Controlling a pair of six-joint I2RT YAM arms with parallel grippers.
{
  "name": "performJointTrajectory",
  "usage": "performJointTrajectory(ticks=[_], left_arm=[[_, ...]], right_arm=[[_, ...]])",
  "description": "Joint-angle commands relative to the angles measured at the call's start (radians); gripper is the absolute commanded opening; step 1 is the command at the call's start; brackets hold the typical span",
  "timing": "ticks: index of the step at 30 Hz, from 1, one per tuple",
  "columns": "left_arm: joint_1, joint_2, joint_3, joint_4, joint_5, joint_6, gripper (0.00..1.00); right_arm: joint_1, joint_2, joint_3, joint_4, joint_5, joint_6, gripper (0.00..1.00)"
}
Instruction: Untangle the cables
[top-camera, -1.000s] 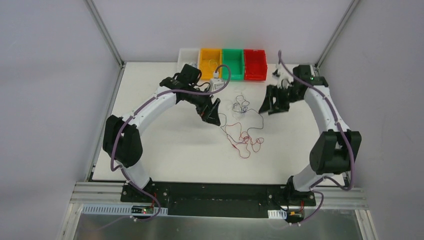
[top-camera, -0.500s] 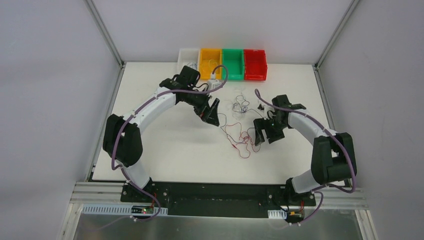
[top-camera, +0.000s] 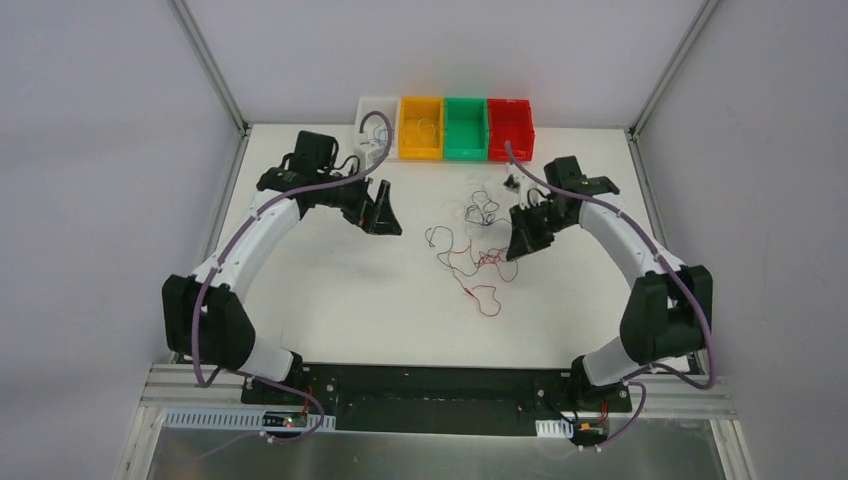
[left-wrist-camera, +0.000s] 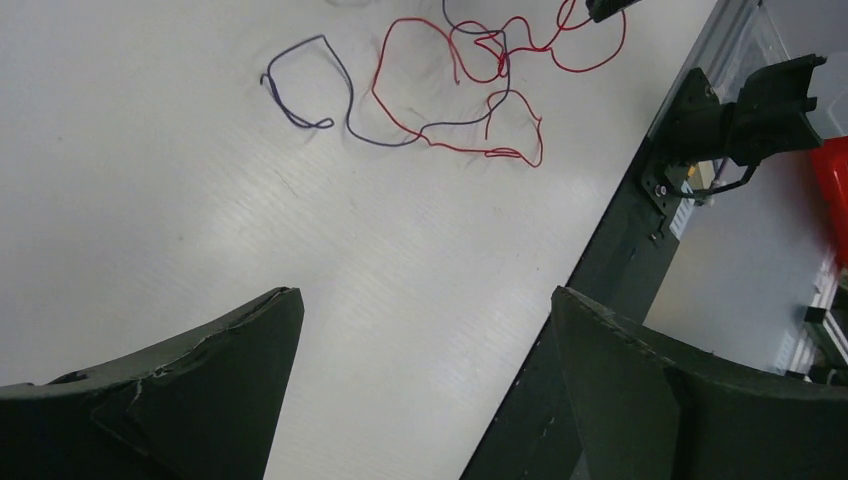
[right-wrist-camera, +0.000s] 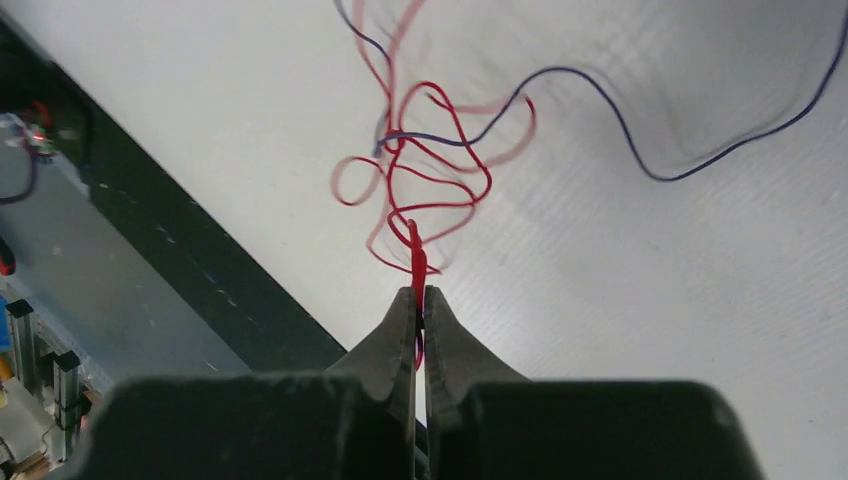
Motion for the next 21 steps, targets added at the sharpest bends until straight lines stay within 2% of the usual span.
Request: performJointTrajectory(ticks=[1,3,5,8,15,17,21], left_arm=[[0.002,-0.148,-0.043,0.117,0.051,-0.017,0.99],[-0.006,-0.186,-0.080,0.236,0.056,-0.051,0.99],[-0.035,-0.233,-0.125,0.426,0.019,-0.091,0.99],[-0.127,-0.273,-0.162,0.627,-0.067,-0.100,0.99],[-0.295,-0.176,-0.105,0.805,-0.132,-0.162,0.99],[-0.312,-0.141,-0.098,0.828,-0.144,-0.187,0.99],[-0.330,-0.105,-0.147,0.888,-0.151,-0.251,0.91]], right_arm=[[0.041,-0.170,0.214,-0.130,-0.179,0.040,0.00],[0.073,-0.195,0.287,-0.128,-0.192,0.077,0.00],[0.100,-0.197,0.361,-0.127,-0.198,0.116,0.00],[0.134,-0.181,0.468,-0.126,-0.199,0.167,0.00],[0.189,-0.133,0.667,-0.075,-0.193,0.258,0.00],[0.200,-0.122,0.715,-0.053,-0.185,0.292,0.00],[0.203,-0.096,0.818,0.019,-0.152,0.398,0.00]])
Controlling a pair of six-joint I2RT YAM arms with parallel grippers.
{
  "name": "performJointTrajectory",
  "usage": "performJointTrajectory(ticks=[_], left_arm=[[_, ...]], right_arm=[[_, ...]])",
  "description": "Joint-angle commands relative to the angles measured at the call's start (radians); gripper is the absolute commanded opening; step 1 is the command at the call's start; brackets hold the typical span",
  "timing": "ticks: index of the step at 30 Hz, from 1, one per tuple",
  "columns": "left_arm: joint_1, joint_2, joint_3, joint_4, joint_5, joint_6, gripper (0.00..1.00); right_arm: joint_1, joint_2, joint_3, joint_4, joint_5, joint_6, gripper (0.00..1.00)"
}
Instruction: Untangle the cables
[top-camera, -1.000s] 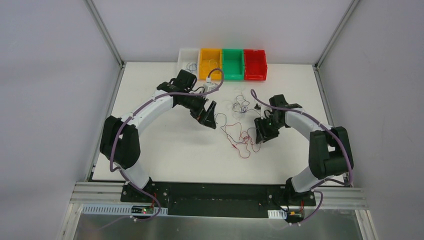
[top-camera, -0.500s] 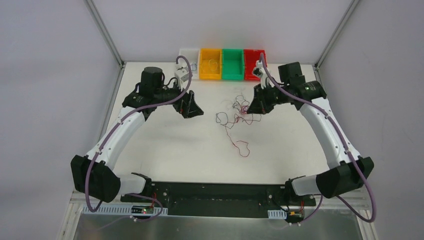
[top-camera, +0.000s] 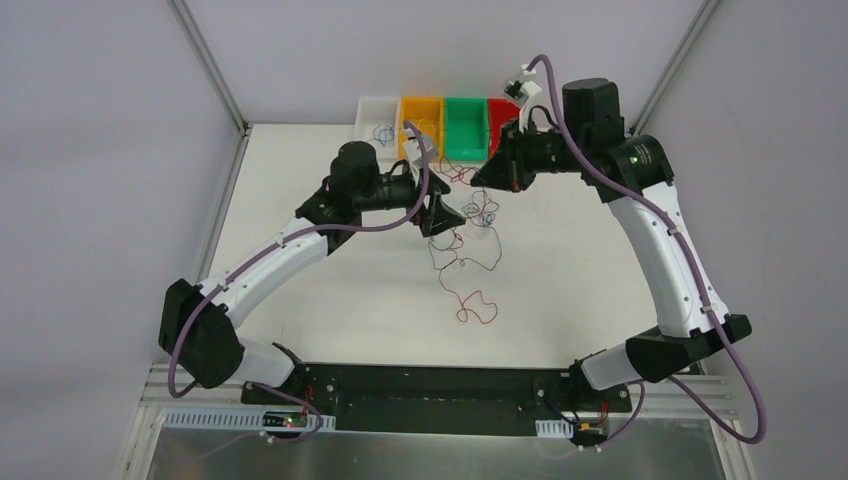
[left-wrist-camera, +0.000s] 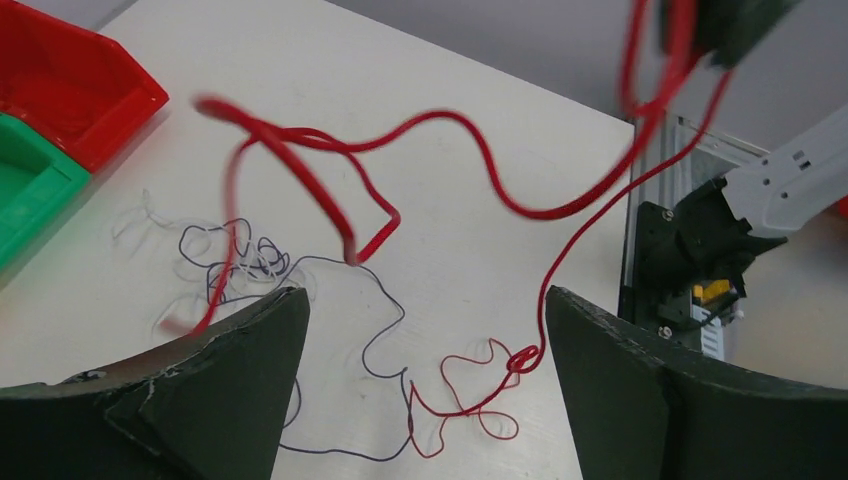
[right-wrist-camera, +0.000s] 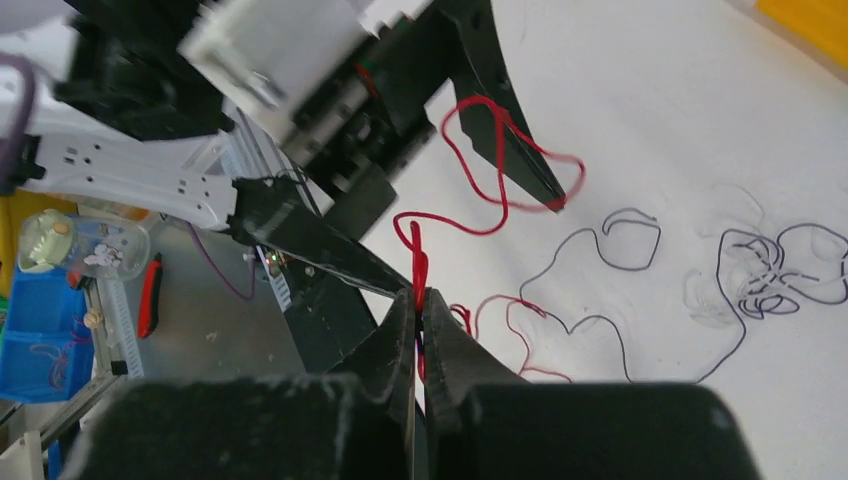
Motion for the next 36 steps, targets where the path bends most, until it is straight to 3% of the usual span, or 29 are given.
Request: performJointTrajectory(ticks=[1,8,14,20,23,29,34,35,36], left_arm=[[-0.023,0.031,-0.039,0.150,-0.034,-0.073,0.89],[-0.050,0.109,-0.119,0.225,-0.101,-0.110,0.63],[-0.042,0.180,-0.227,0.234,-0.150,-0.114,0.46],[-0.006,0.220,-0.303,0.228,-0.191,-0.094,0.09],[0.035,0.222,-0.321,0.186,-0.187,-0.083,0.00],[0.191,0.191,-0.356,0.092,-0.111,-0.099,0.00],[0.224,0.070,-0.365,-0.035,-0.007,0.134,0.00],[0.224,0.045,-0.356,-0.055,0.022,0.202,0.13],[0.223,0.022,-0.345,-0.061,0.045,0.231,0.38]], right_arm=[[0.007,0.020,0.149,0.110,0.021,0.155,0.00],[0.007,0.070,0.288,0.208,0.033,0.317,0.00],[0.003,0.110,0.465,0.298,0.100,0.411,0.00],[-0.008,0.091,0.515,0.437,0.191,0.506,0.00],[-0.016,0.091,0.540,0.466,0.227,0.515,0.00],[-0.044,0.081,0.550,0.503,0.264,0.526,0.00],[-0.047,0.068,0.498,0.526,0.199,0.540,0.00],[-0.047,0.069,0.491,0.533,0.180,0.546,0.00],[-0.047,0.071,0.484,0.540,0.167,0.556,0.00]])
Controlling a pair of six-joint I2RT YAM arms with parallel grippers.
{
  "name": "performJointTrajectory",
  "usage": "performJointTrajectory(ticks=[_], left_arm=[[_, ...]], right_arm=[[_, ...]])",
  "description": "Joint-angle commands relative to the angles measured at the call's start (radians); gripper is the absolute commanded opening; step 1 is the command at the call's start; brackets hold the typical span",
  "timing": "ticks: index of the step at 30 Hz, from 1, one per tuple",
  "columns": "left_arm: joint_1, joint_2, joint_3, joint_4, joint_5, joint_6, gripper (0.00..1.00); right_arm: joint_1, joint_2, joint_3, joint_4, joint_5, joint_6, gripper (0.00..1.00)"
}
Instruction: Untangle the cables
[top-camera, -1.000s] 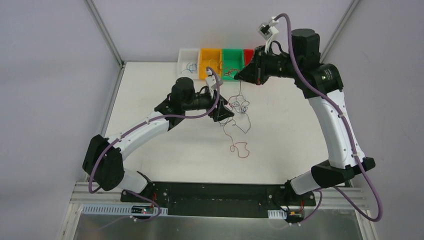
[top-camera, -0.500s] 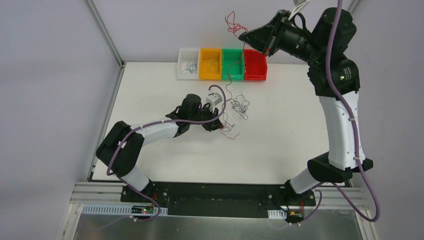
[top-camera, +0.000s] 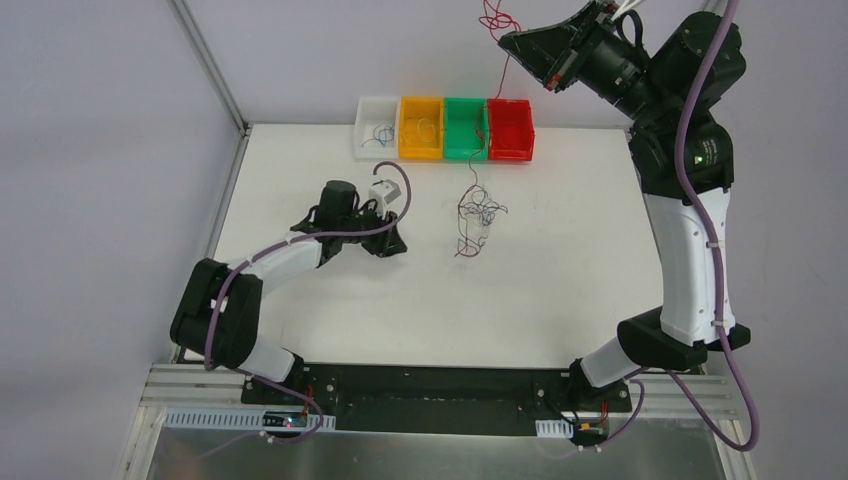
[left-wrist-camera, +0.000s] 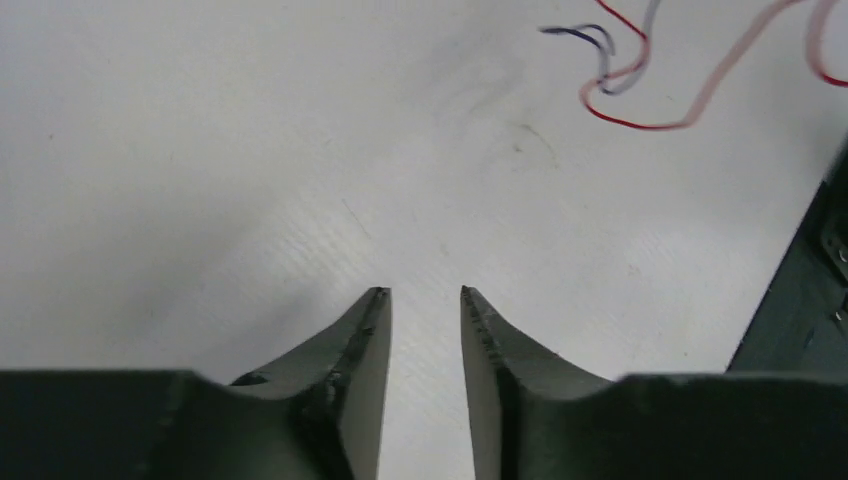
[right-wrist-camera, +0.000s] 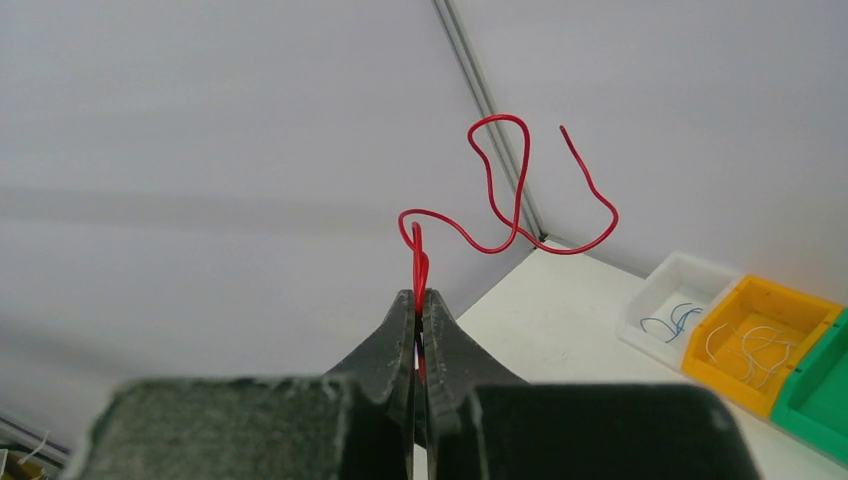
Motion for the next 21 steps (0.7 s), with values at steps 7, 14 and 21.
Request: performJointTrajectory(ticks=[7,14,21], left_arm=[[-0.067,-0.076,0.179,-0.061,0.177,0.297,0.58],[-0.187,0.011,0.257,0.030,0.150,0.378,0.59],[-0.252,0.077,0.290,0.168,0.075,0.389,0.57]], right_arm=[[-0.002,-0.011,-0.022,0.126,-0.112,0.088,0.00],[-0.002,-0.001,-0.016,0.153,-0.132,0.145,0.00],[0.006,-0.010,-0.024,0.164,-0.149,0.188,0.00]])
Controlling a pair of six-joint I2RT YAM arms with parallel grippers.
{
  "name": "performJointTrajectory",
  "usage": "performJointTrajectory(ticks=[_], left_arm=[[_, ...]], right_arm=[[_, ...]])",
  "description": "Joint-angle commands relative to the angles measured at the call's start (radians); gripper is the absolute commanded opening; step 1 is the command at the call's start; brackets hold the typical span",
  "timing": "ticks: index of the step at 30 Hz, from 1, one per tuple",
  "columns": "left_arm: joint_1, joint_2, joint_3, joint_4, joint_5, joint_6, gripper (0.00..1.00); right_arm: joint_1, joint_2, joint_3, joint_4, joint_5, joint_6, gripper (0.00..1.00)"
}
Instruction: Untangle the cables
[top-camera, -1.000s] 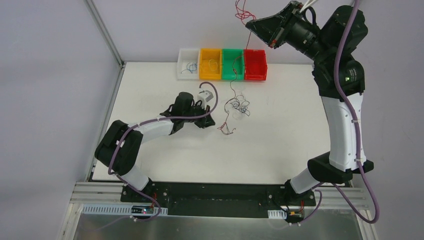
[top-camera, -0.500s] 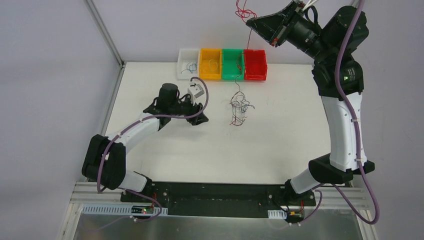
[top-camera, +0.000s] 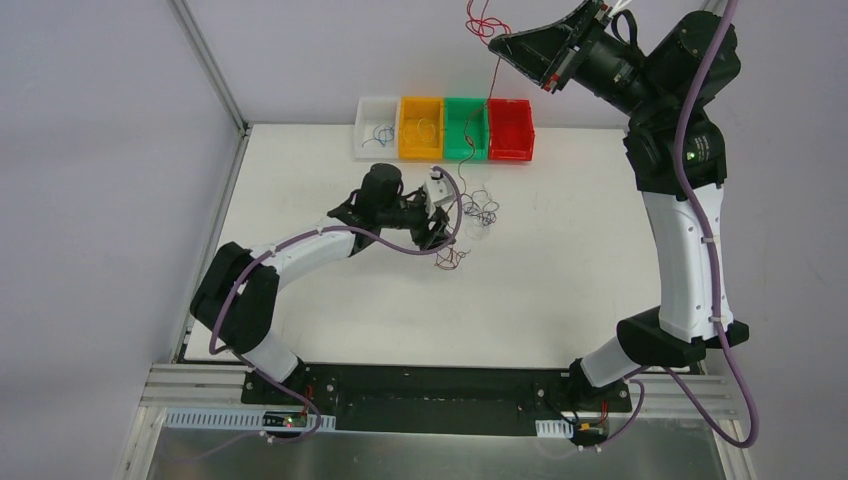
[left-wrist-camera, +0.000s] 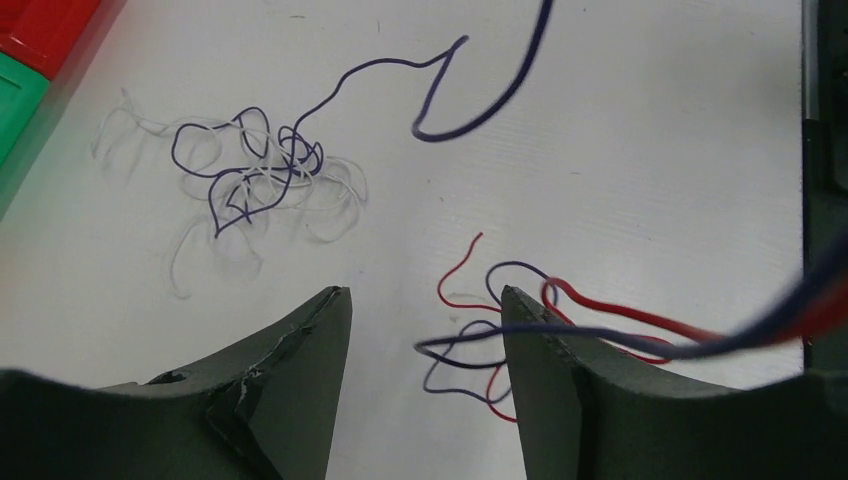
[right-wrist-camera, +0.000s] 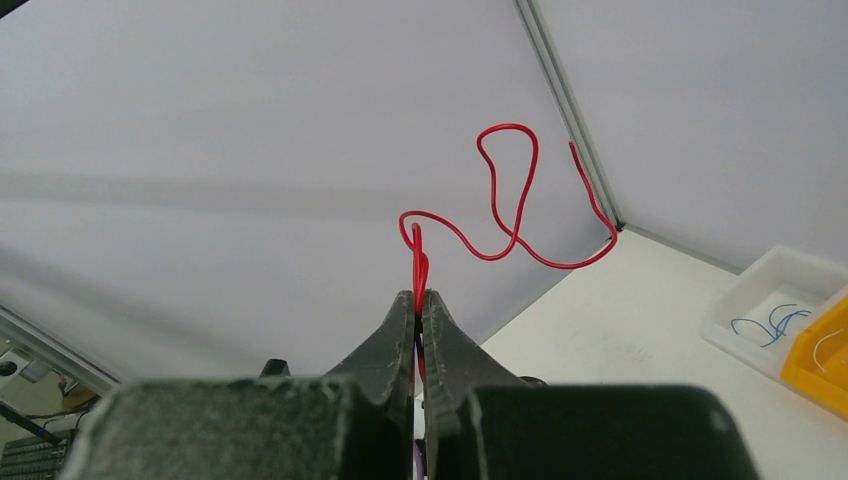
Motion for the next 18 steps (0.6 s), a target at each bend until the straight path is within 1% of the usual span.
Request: performJointTrajectory(ticks=[1,3,4,5,8,11,15,17,18], left_arm=[[-0.037,0.021,0.059,0.142,-0.035,0.047,0.57],[-0.062,0.028,0.068,0.158,-0.033,0.048,0.52],[-0.075,0.026,0.068,0.162,-0.032,0.052,0.47],[-0.088,0.023,0.065,0.162,-0.026,0.062,0.39],[-0.104,-0.008,0.031,0.147,-0.015,0.083,0.00],[-0.077,-0.055,-0.010,0.035,-0.064,0.115,0.00],[0.066,-0.110,-0.096,-0.144,-0.082,0.140,0.00],[0.144,-0.136,-0.138,-0.265,-0.095,0.225,0.00],[0.182,-0.153,-0.163,-0.317,-0.103,0.293,0.00]], right_arm=[[0.006,-0.011,0.013,0.082,-0.034,0.057,0.00],[0.006,-0.012,0.016,0.086,-0.033,0.059,0.00],[0.005,-0.014,0.016,0.084,-0.030,0.057,0.00],[0.004,-0.015,0.018,0.082,-0.027,0.055,0.00],[-0.017,-0.018,0.037,0.057,0.000,0.028,0.00],[-0.119,-0.024,0.055,0.048,0.056,0.021,0.00],[-0.304,-0.027,0.092,0.055,0.123,-0.005,0.00],[-0.398,-0.033,0.091,0.067,0.137,-0.034,0.00],[-0.442,-0.038,0.077,0.073,0.141,-0.050,0.00]])
